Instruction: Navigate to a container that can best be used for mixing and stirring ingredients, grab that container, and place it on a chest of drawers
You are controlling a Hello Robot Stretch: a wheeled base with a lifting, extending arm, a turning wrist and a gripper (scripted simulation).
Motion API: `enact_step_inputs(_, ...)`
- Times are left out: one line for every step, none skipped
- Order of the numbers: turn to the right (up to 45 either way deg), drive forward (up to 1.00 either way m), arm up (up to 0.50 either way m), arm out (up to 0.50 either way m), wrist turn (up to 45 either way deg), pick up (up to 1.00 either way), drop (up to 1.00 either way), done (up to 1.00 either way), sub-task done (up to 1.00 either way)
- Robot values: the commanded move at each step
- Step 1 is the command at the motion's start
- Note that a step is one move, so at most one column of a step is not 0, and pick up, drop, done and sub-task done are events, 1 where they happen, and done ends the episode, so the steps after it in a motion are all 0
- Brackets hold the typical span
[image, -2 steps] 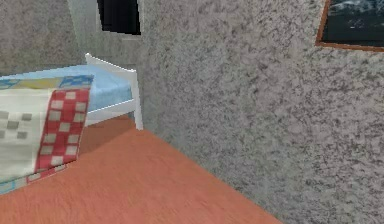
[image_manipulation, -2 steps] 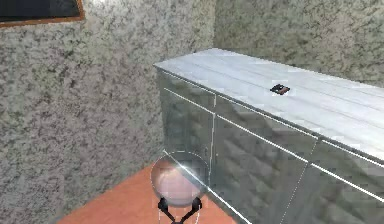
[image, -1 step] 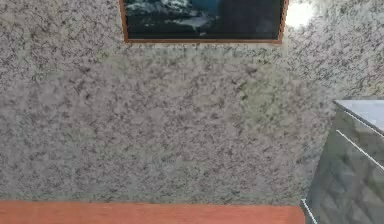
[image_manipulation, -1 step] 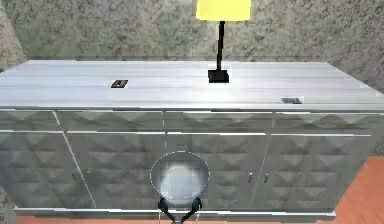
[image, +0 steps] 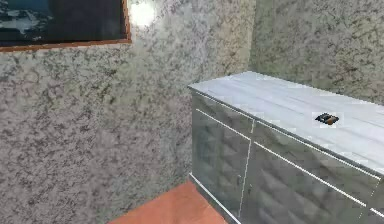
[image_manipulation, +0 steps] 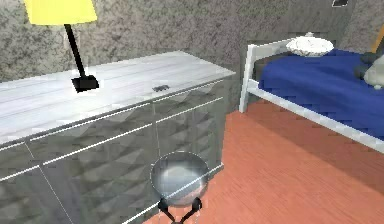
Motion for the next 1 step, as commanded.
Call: enact_step_inputs(0.0,0.35,0.00,0.00,0.0,0.00,0.00,0.00,0.00)
